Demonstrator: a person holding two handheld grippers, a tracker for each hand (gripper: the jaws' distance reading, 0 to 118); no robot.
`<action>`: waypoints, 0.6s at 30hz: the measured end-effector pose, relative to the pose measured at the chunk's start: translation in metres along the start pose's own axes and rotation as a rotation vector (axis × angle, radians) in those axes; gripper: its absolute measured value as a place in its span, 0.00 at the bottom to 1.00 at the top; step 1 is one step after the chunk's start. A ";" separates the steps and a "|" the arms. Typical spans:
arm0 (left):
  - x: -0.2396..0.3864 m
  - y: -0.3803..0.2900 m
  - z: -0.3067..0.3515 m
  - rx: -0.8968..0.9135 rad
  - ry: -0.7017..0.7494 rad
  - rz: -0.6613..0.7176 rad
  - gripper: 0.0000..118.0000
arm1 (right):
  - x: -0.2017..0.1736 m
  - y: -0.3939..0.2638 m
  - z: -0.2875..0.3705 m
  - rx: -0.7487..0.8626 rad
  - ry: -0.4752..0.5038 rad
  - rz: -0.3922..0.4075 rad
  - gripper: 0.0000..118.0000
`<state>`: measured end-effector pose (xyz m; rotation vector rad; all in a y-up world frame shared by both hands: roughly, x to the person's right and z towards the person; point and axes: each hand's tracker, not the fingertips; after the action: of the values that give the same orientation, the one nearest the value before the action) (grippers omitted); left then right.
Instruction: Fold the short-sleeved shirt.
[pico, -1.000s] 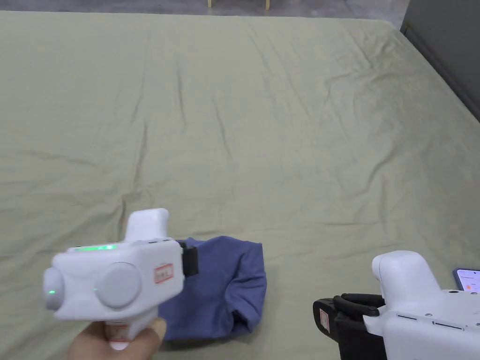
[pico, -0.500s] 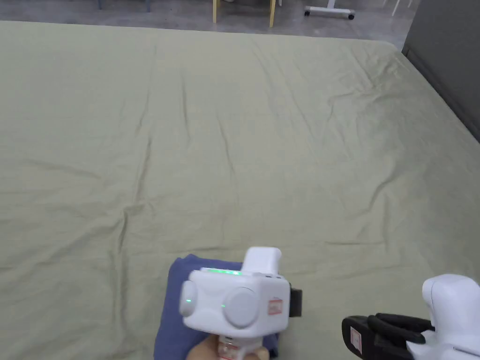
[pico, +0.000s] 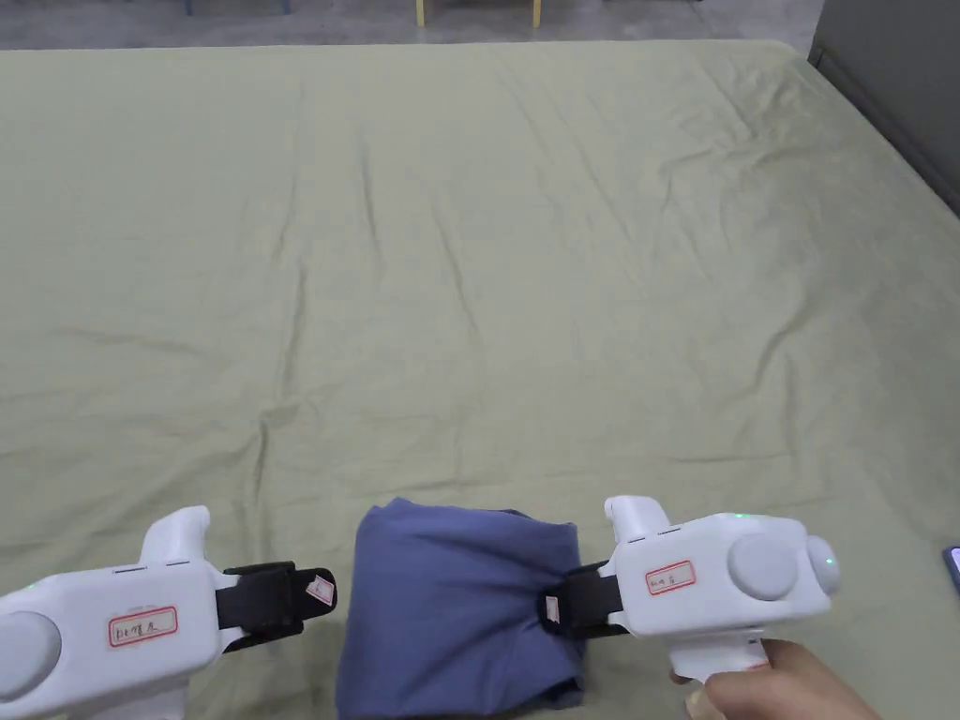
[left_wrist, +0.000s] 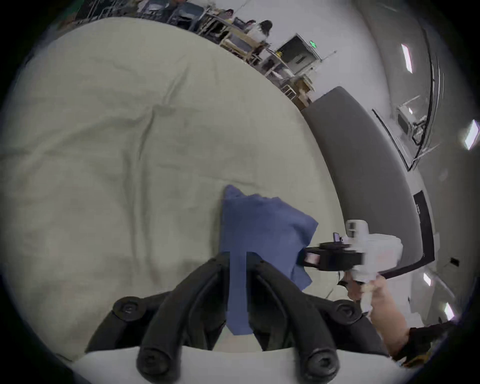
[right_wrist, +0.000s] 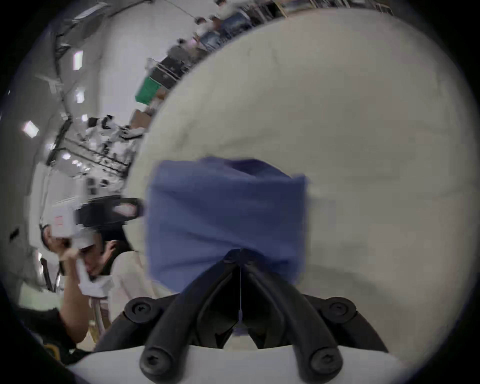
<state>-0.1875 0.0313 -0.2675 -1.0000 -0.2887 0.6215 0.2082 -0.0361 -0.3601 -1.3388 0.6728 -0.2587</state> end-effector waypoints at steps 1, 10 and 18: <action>-0.001 -0.002 -0.003 -0.001 0.003 -0.002 0.12 | 0.007 -0.001 -0.008 -0.028 -0.051 -0.020 0.03; 0.008 -0.024 -0.052 -0.012 -0.098 0.034 1.00 | 0.023 0.001 -0.007 -0.012 0.077 -0.115 0.03; 0.053 -0.019 -0.098 -0.188 -0.118 -0.078 0.61 | 0.034 -0.002 -0.006 -0.011 0.135 -0.172 0.03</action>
<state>-0.0904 -0.0116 -0.3050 -1.1280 -0.4950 0.5914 0.2316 -0.0598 -0.3685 -1.4007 0.6730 -0.4881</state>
